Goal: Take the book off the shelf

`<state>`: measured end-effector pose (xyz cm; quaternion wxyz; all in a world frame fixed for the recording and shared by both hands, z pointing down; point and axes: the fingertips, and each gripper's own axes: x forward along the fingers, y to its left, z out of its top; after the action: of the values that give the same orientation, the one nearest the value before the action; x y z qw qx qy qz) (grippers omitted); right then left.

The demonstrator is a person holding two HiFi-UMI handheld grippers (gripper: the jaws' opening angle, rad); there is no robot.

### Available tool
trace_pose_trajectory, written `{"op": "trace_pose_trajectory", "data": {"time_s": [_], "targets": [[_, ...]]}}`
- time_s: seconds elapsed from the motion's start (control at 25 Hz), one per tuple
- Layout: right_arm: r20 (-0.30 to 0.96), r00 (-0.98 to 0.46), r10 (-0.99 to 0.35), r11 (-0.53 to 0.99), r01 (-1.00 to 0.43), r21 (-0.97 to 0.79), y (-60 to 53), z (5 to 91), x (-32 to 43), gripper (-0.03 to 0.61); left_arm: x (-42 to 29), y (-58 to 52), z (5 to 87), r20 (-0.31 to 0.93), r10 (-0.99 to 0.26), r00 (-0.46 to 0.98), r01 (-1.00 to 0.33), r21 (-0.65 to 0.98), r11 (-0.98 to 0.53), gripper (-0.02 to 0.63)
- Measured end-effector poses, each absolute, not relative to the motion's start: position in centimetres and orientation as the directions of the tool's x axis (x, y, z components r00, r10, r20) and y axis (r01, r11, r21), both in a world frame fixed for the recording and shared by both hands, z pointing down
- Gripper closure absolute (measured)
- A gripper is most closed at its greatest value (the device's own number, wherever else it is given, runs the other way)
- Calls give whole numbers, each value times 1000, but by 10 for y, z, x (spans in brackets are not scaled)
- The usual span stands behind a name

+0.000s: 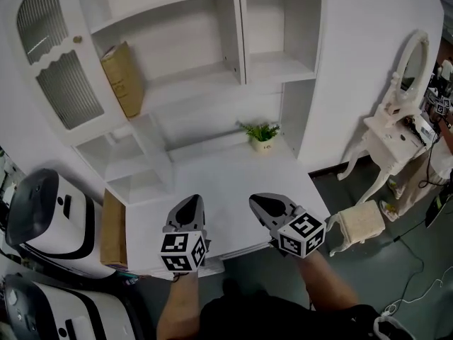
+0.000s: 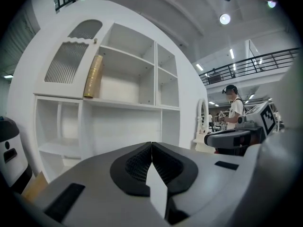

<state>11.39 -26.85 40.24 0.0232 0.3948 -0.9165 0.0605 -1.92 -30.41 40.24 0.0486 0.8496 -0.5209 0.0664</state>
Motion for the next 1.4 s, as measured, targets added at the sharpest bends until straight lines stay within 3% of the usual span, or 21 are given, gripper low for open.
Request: {"op": "trace_pose_trajectory", "data": {"time_s": [0.48, 0.64, 0.92, 1.16, 1.4], "targets": [[25, -695, -718, 694, -719, -43, -321, 378, 83, 560, -35, -362, 389, 126, -854, 504, -860, -12, -509, 604], [-19, -717, -696, 717, -694, -69, -332, 376, 68, 462, -45, -377, 398, 149, -851, 504, -860, -7, -511, 604], [42, -755, -654, 749, -655, -97, -359, 394, 66, 435, -59, -396, 413, 183, -887, 424, -904, 17, -428, 604], [-18, -789, -614, 785, -609, -113, -381, 383, 81, 305, -60, -410, 421, 210, -910, 358, -933, 42, -357, 604], [-5, -806, -591, 805, -590, -61, -395, 374, 42, 287, -90, -414, 430, 227, -919, 323, -946, 42, -322, 604]]}}
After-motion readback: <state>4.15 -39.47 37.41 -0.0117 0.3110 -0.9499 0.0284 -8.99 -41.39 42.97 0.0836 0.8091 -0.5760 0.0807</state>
